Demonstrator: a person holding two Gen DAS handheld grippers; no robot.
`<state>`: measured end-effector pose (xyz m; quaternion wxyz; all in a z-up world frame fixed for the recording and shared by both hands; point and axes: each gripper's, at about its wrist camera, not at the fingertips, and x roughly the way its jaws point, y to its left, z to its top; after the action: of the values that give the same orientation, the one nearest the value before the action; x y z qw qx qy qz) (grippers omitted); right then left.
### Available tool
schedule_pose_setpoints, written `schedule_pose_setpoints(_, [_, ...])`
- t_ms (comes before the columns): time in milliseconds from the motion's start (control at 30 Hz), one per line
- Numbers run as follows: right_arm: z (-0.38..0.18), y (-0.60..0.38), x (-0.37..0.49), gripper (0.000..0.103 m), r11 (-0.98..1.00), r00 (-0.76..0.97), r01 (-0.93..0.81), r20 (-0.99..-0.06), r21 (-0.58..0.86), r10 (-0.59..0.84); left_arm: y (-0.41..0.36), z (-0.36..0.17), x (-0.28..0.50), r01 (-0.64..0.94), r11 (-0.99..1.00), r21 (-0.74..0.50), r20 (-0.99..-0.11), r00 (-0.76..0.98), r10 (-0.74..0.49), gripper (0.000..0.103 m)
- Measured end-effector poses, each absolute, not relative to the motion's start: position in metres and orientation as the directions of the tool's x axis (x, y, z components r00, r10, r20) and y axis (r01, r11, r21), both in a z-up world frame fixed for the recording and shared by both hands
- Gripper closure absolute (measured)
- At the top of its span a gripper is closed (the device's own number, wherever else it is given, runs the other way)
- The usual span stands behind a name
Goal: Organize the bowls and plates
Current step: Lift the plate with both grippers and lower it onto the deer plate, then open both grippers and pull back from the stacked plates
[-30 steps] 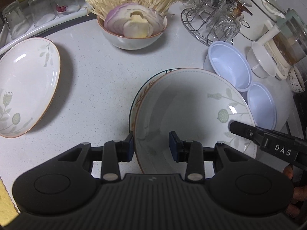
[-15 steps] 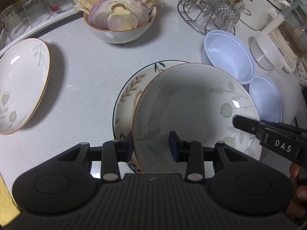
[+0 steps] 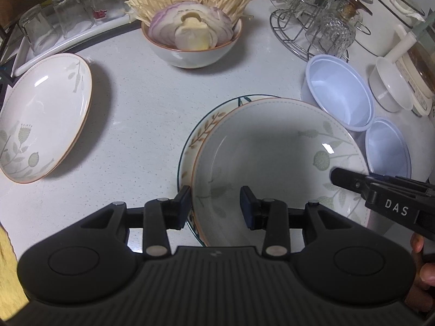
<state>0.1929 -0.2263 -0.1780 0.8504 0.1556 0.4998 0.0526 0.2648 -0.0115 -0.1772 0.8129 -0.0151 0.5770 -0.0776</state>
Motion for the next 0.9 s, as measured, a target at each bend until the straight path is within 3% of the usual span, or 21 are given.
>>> schedule_pose_setpoints(433, [-0.181,-0.223,0.200,0.081,0.946,0.494,0.071,-0.835,0.317,0.242,0.020,-0.150,0.254,0.045,0.981,-0.189,-0.889,0.416,-0.190,0.059])
schedule_pose_setpoints(900, [-0.116,-0.216,0.182,0.081,0.961,0.627,0.032,-0.754,0.275,0.195,0.040,-0.081,0.232,0.060,0.970,-0.236,-0.800,0.555,-0.229,0.059])
